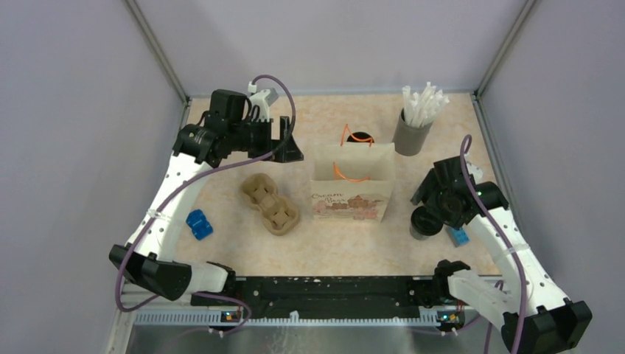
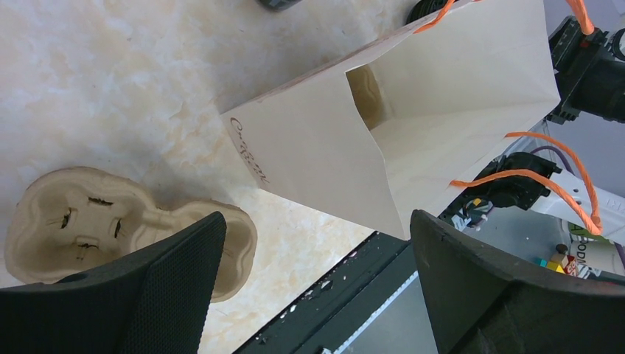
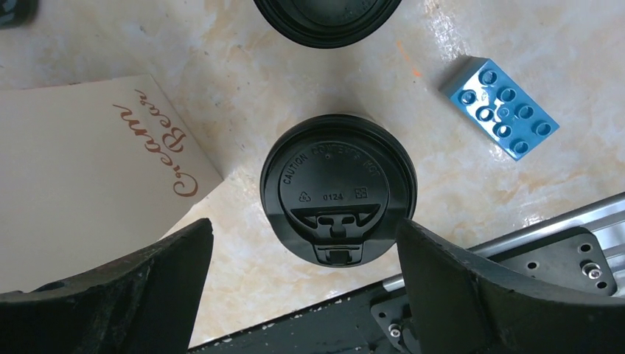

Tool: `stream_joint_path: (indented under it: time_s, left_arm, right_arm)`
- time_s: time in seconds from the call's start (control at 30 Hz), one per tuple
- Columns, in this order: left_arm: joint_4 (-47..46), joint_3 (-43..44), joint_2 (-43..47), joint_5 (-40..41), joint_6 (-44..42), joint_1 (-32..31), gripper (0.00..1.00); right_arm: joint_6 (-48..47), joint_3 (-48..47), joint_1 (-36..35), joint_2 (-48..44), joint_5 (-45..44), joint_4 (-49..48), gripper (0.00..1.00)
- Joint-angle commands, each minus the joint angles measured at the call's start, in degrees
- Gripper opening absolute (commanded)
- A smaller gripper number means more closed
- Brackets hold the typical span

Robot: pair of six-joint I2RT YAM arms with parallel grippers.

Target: Pack the takeout coffee

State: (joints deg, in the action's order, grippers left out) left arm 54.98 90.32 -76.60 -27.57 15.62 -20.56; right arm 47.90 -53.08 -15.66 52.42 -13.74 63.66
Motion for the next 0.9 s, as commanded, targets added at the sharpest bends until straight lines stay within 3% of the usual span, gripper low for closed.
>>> stream_joint_path:
  time_s: [0.0,0.87]
  left_arm:
    - [-0.21,-0.11,2.08,0.06,-1.62,-0.05,0.99]
    - [-3.58,-1.88,2.10,-0.61,-0.15,-0.09,0.99]
  right_arm:
    - [-2.95,1.94,1.15,-0.45,0.21,-3.42,0.92]
    - [-9.33,2.96,1.87,3.83,0.77,-4.42,0.94]
